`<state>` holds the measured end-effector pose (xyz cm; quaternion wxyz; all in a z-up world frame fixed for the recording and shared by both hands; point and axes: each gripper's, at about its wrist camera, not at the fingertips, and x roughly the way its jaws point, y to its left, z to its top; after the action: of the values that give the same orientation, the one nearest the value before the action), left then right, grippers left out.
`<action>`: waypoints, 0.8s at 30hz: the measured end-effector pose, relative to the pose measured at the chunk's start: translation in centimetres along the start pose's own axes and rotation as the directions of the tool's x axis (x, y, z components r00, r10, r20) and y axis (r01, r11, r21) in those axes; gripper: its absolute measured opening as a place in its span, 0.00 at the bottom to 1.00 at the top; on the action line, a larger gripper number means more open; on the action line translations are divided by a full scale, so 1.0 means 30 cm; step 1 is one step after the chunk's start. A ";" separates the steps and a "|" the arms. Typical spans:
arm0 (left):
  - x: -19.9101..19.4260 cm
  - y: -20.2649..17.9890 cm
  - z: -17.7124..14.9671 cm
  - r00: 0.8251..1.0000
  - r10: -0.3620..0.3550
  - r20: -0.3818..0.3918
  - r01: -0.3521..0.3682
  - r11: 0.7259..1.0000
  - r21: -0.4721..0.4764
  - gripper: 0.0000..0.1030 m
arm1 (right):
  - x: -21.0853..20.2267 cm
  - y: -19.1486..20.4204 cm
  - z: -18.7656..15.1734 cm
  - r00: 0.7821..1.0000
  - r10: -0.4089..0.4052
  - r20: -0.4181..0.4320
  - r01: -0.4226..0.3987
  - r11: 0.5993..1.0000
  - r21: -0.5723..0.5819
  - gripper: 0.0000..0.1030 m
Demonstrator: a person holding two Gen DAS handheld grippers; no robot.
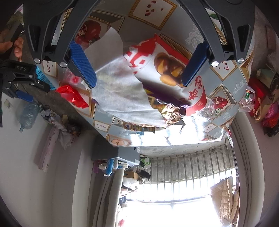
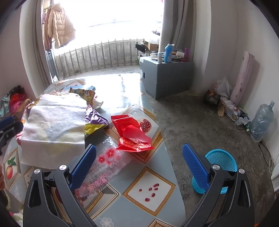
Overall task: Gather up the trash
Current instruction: 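Move the right gripper to the red plastic wrapper and close on it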
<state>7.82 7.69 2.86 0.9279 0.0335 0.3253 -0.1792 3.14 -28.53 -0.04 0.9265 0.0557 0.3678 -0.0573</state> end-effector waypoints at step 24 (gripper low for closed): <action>0.157 0.035 0.044 0.974 -0.159 -0.159 0.146 0.985 -0.090 0.47 | 0.232 -0.030 0.022 0.979 0.127 -0.157 -0.119 0.991 0.060 0.69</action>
<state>12.39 6.97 0.93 0.8816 -0.0130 0.4098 -0.2339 8.51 -29.96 -4.40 0.8939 0.1062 0.4355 -0.0043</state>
